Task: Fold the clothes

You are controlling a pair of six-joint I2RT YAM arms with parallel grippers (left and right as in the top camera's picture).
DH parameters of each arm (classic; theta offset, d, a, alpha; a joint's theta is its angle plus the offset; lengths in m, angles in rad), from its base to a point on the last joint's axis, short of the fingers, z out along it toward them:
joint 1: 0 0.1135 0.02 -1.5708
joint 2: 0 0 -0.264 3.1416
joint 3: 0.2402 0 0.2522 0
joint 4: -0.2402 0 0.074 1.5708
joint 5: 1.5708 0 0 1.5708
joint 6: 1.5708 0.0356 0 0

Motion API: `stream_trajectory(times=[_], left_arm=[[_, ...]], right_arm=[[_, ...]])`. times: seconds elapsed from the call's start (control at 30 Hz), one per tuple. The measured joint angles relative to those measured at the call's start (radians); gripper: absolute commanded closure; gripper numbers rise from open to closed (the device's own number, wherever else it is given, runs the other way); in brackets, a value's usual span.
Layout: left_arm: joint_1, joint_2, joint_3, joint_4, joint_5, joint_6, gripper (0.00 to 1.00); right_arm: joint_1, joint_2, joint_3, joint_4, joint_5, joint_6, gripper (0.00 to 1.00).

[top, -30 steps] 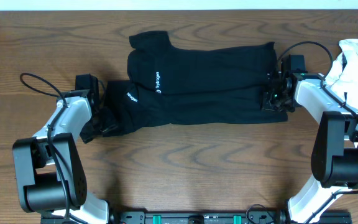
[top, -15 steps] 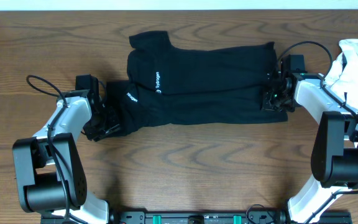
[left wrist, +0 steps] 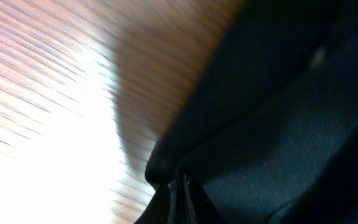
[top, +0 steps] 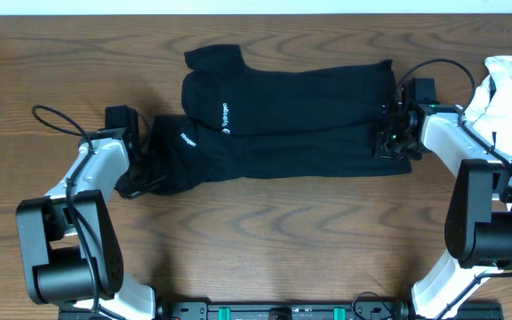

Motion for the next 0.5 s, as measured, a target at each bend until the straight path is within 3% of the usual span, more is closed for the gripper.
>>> stream_trajectory(times=[0.5], left_arm=[[0.085,0.0,-0.001,0.098,-0.058,0.0,0.94]], right_arm=[[0.003,0.0,0.0,-0.007,0.021,0.0,0.99]])
